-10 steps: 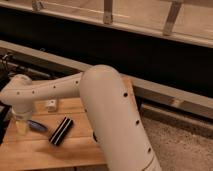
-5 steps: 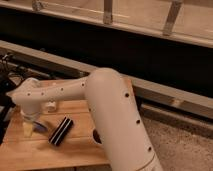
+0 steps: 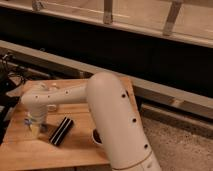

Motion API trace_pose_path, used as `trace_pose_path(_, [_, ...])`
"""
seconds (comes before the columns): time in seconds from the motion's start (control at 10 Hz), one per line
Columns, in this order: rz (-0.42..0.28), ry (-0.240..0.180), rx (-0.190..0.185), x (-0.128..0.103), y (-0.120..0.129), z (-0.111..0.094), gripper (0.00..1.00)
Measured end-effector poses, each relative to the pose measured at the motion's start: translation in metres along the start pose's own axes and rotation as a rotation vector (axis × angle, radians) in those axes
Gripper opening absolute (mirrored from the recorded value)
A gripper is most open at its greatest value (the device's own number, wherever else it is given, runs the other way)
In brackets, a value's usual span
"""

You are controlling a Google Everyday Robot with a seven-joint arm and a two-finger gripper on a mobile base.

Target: Place the white sponge in the ceramic bowl

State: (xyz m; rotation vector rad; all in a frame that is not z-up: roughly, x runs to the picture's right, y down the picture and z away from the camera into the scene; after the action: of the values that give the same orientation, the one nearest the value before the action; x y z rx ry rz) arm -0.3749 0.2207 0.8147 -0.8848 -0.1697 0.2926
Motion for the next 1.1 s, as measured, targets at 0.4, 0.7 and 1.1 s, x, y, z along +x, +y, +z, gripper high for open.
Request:
trace_pose_path(0.4, [0.003,0.005,-0.004,0.004,0.0,0.004,0.01])
trace_pose_path(0.7, [-0.02,0.009,0.026,-0.005,0.001,-0.013,0.0])
trace_pose_path(1.1, [-0.016,0.014,0.142,-0.025,-0.009,-0.104,0.0])
